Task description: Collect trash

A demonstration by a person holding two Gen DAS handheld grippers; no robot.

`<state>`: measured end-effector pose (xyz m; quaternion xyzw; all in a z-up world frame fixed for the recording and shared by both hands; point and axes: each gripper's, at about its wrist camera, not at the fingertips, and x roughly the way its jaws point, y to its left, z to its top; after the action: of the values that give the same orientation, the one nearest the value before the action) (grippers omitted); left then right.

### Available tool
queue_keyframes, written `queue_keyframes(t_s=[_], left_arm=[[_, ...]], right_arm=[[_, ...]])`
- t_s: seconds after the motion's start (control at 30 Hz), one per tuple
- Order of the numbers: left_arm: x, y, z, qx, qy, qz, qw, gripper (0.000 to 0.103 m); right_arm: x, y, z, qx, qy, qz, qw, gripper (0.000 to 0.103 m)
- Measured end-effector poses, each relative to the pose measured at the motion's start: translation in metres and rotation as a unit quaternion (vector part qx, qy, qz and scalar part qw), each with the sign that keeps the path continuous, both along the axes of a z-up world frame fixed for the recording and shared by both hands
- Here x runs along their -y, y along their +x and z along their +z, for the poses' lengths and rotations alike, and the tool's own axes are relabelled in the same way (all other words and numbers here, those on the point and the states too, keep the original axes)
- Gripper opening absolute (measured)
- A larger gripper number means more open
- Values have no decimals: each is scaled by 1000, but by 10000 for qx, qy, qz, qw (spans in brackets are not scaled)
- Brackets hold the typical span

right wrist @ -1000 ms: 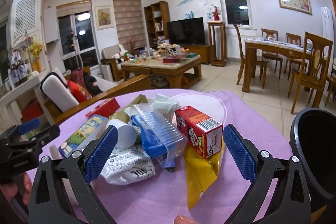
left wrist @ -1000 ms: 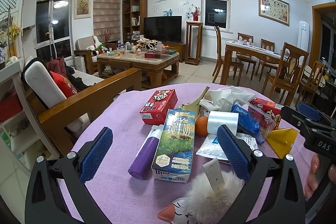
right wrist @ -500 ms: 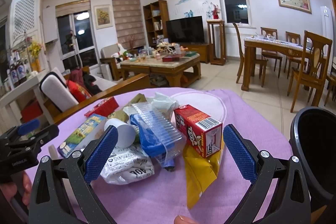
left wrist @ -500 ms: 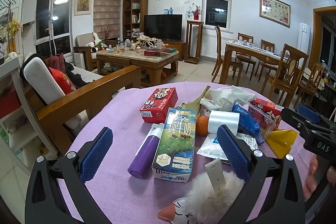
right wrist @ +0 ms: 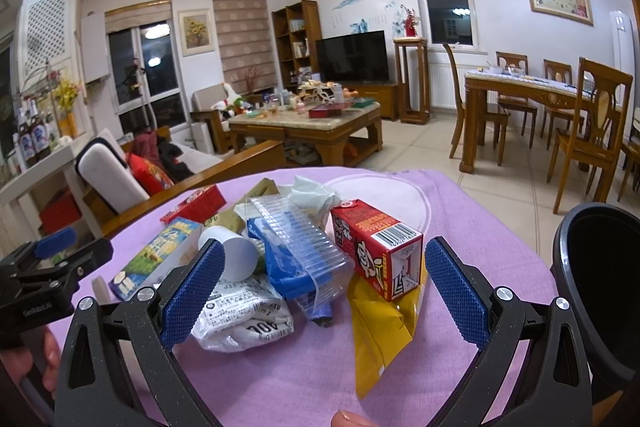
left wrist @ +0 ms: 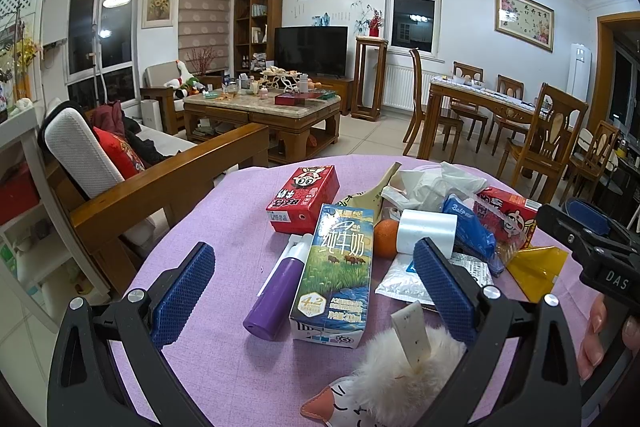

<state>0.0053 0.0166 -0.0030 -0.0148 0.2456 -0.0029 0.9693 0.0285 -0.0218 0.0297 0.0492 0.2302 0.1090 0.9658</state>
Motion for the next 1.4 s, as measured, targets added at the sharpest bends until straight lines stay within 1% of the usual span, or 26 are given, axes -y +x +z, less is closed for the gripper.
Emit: queue_keyframes(t_s=[0.8,0.87,0.9,0.93,1.0,1.03,1.07,1.1,1.13,1.17,1.23,1.27,1.3,1.33,1.37,1.4], left_arm=[[0,1,0,-36,-28,-13,10000,98],[-1,3,-1,-102,-86,-13,9999,98],[-3,5,-2,-158,-178,-56,9997,98],[-6,6,-3,-193,-292,-135,9993,98],[-13,9,-3,-228,-338,-259,9988,98],[-16,12,-1,-220,-244,-255,9991,98],[-20,16,1,-215,-181,-249,9993,98],[-25,20,3,-237,-174,-277,9992,98],[-32,29,6,-330,-272,-385,9983,98],[-39,36,8,-411,-393,-475,9973,98],[-54,56,10,-648,-632,-677,9936,98],[-58,67,11,-777,-632,-768,9920,98],[-59,74,11,-837,-584,-794,9916,98],[-60,85,10,-931,-464,-821,9912,98],[-60,94,9,-1030,-367,-850,9904,98],[-59,104,7,-1155,-303,-923,9885,98]], right_arm=[[0,1,1,-9,16,0,10000,99],[2,2,-1,-23,126,98,9999,99],[4,3,-3,-18,226,159,9996,98],[4,-4,-1,146,294,283,9991,96],[0,-7,0,161,233,363,9989,93],[-4,-9,0,118,157,426,9989,88],[-12,-10,-2,21,40,544,9985,80],[-15,-10,-3,-24,-15,580,9983,76],[-24,-7,-5,-201,-194,600,9978,64],[-30,-3,-7,-350,-286,627,9970,58],[-42,8,-11,-680,-314,754,9943,58],[-48,12,-12,-729,-333,787,9937,58],[-61,15,-9,-695,-628,803,9924,55],[-61,15,-9,-695,-628,803,9924,50],[-71,17,-10,-747,-685,929,9905,50],[-71,17,-10,-747,-685,929,9905,50]])
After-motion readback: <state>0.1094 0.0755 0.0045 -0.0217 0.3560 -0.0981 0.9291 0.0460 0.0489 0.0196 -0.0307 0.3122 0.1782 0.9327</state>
